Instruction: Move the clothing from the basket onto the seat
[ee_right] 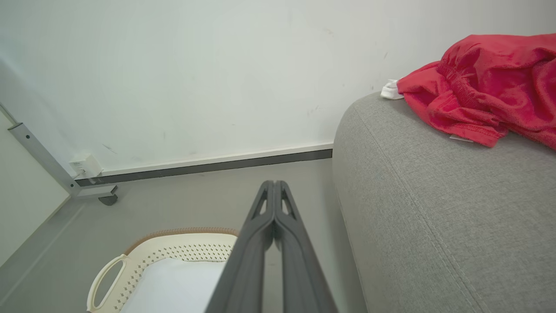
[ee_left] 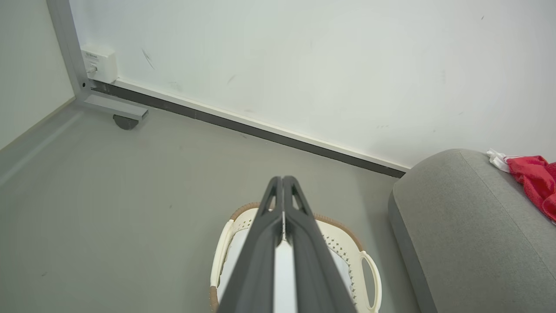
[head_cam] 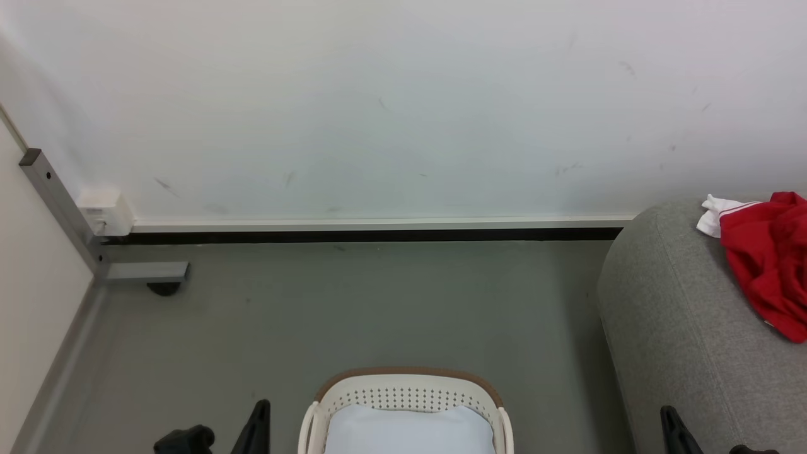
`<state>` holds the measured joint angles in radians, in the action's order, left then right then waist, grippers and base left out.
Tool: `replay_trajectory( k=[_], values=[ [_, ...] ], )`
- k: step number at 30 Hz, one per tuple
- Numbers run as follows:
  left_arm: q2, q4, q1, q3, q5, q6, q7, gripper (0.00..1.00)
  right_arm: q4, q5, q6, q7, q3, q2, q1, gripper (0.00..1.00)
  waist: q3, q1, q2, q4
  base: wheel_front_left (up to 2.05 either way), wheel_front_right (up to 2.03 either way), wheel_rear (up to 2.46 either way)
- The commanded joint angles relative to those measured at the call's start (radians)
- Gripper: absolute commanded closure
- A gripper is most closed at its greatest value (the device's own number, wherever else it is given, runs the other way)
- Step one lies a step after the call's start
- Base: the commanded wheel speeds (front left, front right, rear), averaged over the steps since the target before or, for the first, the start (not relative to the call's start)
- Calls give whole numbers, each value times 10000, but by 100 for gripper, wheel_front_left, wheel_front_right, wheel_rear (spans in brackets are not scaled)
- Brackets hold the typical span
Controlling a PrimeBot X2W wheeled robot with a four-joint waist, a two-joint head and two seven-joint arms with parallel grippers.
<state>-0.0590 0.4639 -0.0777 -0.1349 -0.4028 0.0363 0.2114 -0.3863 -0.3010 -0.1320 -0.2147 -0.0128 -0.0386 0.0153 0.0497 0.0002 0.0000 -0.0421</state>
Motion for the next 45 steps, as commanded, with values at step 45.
replay_trajectory(
  k=[45],
  values=[
    [28, -1297, -303, 1338, -6467, 526, -1702, 100, 891, -7002, 10, 1736, 701, -119, -831, 100, -207, -1, 0, 166, 0, 0, 0]
  ],
)
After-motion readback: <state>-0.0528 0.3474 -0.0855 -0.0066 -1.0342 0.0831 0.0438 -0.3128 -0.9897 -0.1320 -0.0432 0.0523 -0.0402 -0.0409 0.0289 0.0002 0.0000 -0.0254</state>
